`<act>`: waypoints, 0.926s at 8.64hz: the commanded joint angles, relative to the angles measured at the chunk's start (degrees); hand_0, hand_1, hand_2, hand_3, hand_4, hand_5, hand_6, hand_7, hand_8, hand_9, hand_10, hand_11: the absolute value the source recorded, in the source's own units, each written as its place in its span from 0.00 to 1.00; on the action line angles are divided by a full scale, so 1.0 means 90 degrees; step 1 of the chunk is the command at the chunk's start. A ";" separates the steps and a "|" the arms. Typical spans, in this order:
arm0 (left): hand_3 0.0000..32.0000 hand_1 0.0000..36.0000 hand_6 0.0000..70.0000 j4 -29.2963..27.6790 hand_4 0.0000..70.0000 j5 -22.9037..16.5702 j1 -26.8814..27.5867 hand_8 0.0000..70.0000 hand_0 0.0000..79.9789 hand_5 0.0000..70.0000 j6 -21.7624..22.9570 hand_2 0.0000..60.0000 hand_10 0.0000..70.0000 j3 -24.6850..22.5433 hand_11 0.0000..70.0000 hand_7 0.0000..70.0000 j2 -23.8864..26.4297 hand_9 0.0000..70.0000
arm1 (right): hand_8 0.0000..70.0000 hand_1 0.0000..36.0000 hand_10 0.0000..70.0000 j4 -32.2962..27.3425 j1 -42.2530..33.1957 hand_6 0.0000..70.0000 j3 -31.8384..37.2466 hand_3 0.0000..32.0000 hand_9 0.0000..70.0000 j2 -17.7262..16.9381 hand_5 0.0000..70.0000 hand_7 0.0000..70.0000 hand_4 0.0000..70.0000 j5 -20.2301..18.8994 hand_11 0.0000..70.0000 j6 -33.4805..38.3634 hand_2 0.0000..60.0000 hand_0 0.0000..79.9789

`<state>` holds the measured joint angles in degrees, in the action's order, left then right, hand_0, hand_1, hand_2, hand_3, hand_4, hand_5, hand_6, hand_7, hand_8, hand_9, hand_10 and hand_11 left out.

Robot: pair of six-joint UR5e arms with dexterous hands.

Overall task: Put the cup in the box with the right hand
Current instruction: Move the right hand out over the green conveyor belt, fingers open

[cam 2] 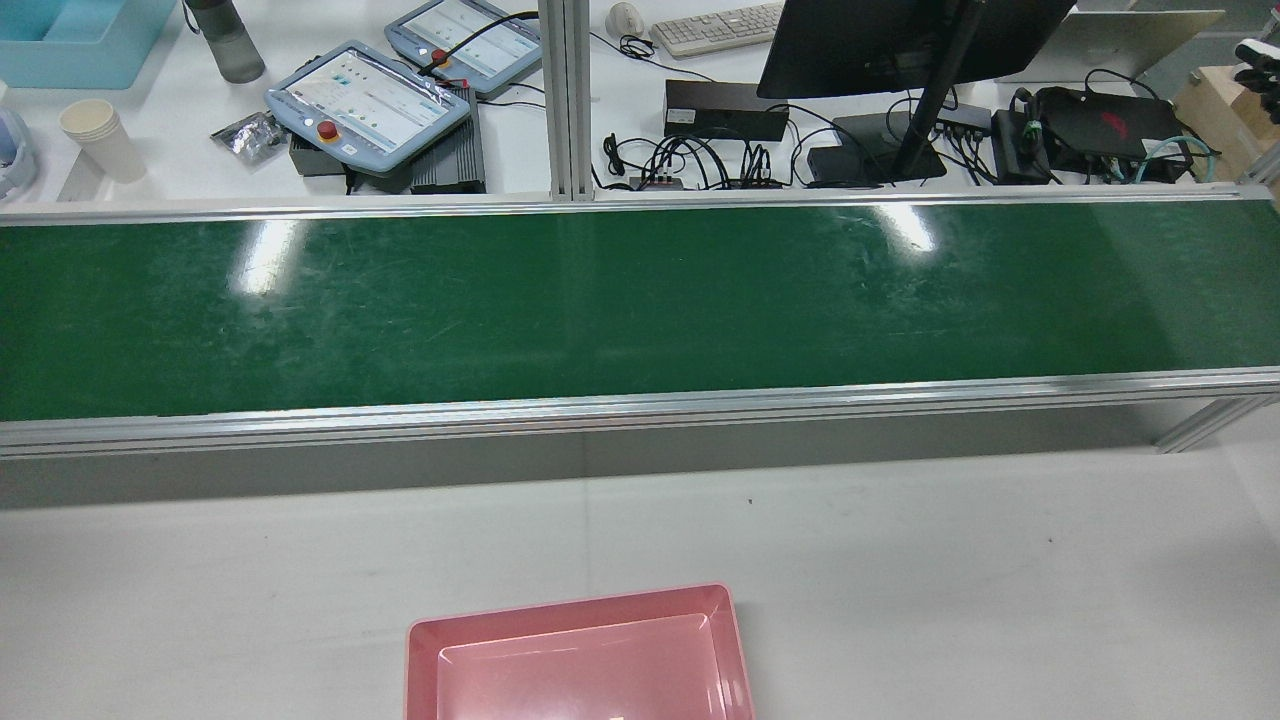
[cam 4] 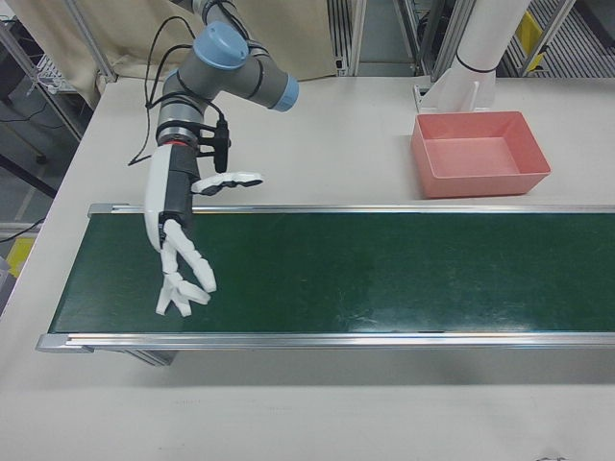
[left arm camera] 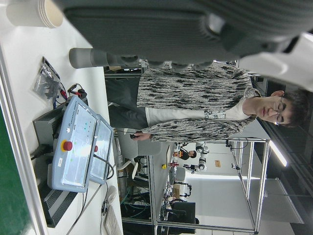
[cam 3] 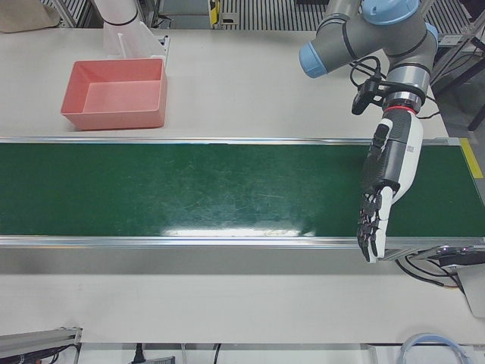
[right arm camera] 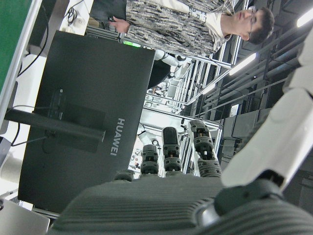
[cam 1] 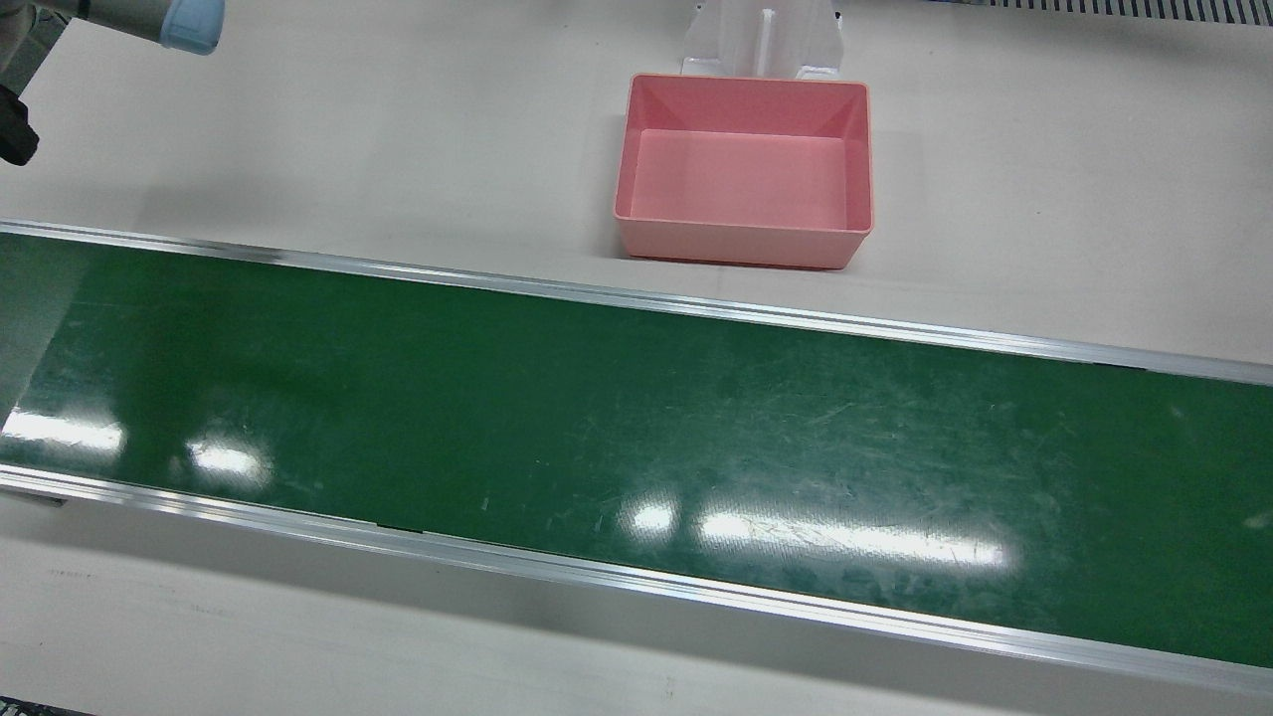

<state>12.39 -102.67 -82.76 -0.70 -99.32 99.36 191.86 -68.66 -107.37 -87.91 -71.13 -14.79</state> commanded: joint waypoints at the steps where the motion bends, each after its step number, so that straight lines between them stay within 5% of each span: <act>1: 0.00 0.00 0.00 0.0000 0.00 0.0001 -0.0004 0.00 0.00 0.00 0.0000 0.00 0.00 -0.0009 0.00 0.00 -0.0004 0.00 | 0.07 0.29 0.00 0.0999 0.1612 0.10 -0.0488 0.00 0.21 0.0555 0.03 0.47 0.14 0.1631 0.00 -0.0182 0.25 0.51; 4: 0.00 0.00 0.00 0.0010 0.00 0.0001 0.0006 0.00 0.00 0.00 0.0000 0.00 0.00 0.0010 0.00 0.00 0.0005 0.00 | 0.07 0.36 0.00 0.1933 0.2471 0.10 -0.0618 0.00 0.20 0.1182 0.03 0.47 0.18 0.2512 0.00 -0.0299 0.21 0.57; 6: 0.00 0.00 0.00 0.0000 0.00 0.0001 0.0006 0.00 0.00 0.00 0.0000 0.00 0.00 0.0020 0.00 0.00 0.0005 0.00 | 0.08 0.40 0.00 0.2341 0.2580 0.12 -0.0909 0.00 0.22 0.1378 0.04 0.54 0.26 0.2629 0.00 -0.0766 0.21 0.58; 8: 0.00 0.00 0.00 -0.0010 0.00 0.0001 0.0006 0.00 0.00 0.00 0.0000 0.00 0.00 0.0010 0.00 0.00 0.0005 0.00 | 0.08 0.41 0.00 0.2598 0.3056 0.12 -0.1058 0.00 0.22 0.1418 0.04 0.53 0.28 0.3378 0.00 -0.0788 0.22 0.59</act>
<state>12.40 -102.66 -82.71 -0.73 -99.21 99.40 212.42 -45.25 -115.25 -75.98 -46.85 -20.70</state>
